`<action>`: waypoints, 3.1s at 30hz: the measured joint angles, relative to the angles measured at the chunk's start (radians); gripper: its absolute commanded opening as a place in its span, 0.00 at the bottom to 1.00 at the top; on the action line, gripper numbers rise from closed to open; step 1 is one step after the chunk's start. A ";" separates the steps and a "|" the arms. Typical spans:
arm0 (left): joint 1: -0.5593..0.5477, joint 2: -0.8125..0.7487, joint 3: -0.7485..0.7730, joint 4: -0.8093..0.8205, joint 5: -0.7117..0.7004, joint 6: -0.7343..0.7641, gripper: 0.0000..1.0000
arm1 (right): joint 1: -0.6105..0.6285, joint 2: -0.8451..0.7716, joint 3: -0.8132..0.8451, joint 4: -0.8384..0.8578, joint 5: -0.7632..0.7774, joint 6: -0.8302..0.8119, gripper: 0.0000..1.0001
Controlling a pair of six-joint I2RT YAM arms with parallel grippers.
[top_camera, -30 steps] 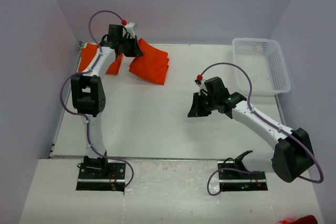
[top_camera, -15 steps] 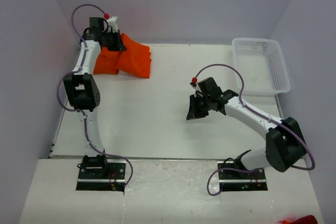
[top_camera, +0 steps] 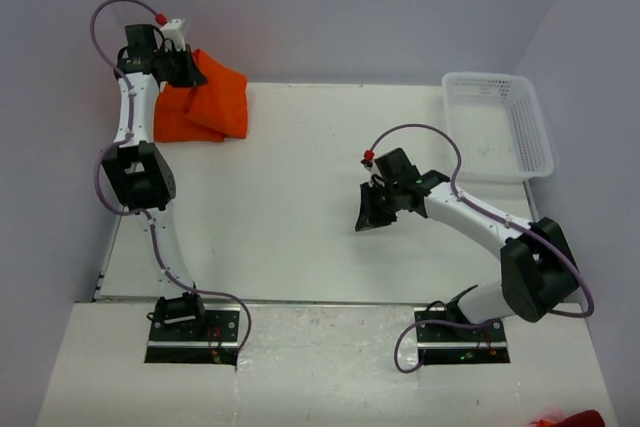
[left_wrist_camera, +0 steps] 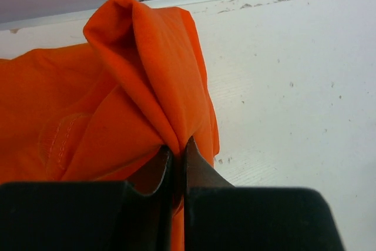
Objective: Fold and stack the t-shirts
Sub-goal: Put the neatly folded tshirt into the corner of the board with the left arm
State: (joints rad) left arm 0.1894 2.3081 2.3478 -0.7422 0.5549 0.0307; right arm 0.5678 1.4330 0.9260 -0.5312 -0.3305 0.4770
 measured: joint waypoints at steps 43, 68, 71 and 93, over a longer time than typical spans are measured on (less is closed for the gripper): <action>0.098 -0.043 -0.006 0.038 0.148 -0.011 0.00 | 0.000 0.116 0.000 0.001 -0.001 0.000 0.07; 0.198 0.089 0.057 0.069 0.105 -0.060 1.00 | 0.000 0.116 0.000 -0.024 -0.023 -0.002 0.07; 0.231 0.129 0.058 0.113 0.118 -0.117 1.00 | 0.003 0.107 -0.001 -0.029 -0.032 -0.008 0.07; -0.071 -0.425 -0.568 0.483 -0.059 -0.294 0.00 | 0.059 0.002 -0.019 0.001 -0.023 0.019 0.07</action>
State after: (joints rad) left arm 0.1184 1.8835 1.7794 -0.2588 0.4957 -0.2634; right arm 0.6266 1.4353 0.9073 -0.5304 -0.3538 0.4965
